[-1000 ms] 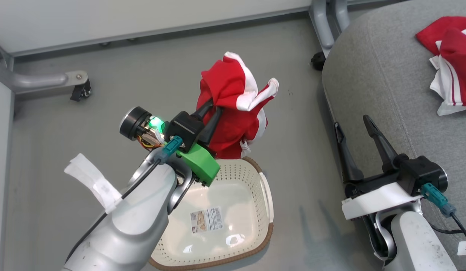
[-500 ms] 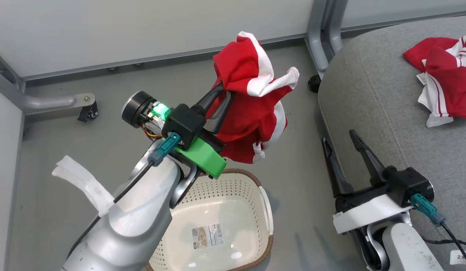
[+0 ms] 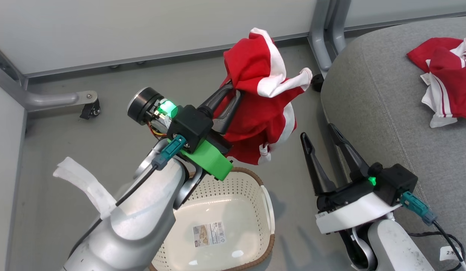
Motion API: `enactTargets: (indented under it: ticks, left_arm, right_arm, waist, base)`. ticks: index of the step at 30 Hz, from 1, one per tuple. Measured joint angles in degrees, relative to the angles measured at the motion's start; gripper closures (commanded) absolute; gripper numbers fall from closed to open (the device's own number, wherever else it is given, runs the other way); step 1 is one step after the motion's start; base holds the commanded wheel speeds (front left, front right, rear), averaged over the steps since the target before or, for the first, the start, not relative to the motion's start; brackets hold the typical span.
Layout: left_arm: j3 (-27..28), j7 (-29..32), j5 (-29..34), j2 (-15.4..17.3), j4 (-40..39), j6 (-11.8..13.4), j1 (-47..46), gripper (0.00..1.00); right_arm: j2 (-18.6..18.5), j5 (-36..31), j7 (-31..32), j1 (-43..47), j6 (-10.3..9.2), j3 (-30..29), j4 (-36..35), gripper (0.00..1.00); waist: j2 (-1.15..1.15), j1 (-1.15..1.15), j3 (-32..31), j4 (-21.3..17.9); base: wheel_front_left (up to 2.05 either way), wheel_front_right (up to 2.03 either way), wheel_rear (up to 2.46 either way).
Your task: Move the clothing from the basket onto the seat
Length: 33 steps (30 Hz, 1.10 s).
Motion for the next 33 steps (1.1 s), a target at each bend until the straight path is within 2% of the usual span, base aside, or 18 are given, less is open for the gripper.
enactTargets:
  ticks: [13, 18, 21, 33]
  left_arm:
    - [-1.65, 0.0, -0.01, -0.37, -0.53, 0.02, -0.24, 1.0]
    - [-2.35, -0.05, -0.01, -0.7, -0.81, -0.05, -0.86, 1.0]
    - [-2.81, -0.09, -0.01, -0.96, -1.0, -0.16, -1.05, 1.0]
    - [-4.26, -0.4, -0.07, -1.97, -0.66, -0.33, -1.47, 1.0]
  right_arm:
    - [0.01, 7.26, 0.0, -6.81, 0.0, 5.87, 1.13, 0.0]
    - [0.01, 7.5, -0.01, -9.28, 0.0, 7.51, 3.56, 0.0]
    - [0.02, 9.89, 0.0, -10.28, 0.0, 8.34, 5.6, 0.0]
    - [0.02, 8.48, 0.0, -15.65, 0.0, 11.05, 6.81, 0.0]
  waist:
    - [0.0, 0.0, 1.66, 1.38]
    - [0.0, 0.0, 2.81, 2.06]
    - [0.0, 0.0, 3.42, 2.51]
    - [0.0, 0.0, 5.04, 3.63]
  base:
    - [0.0, 0.0, 0.0]
    - [0.0, 0.0, 0.0]
    - [0.0, 0.0, 0.0]
    - [0.0, 0.0, 0.0]
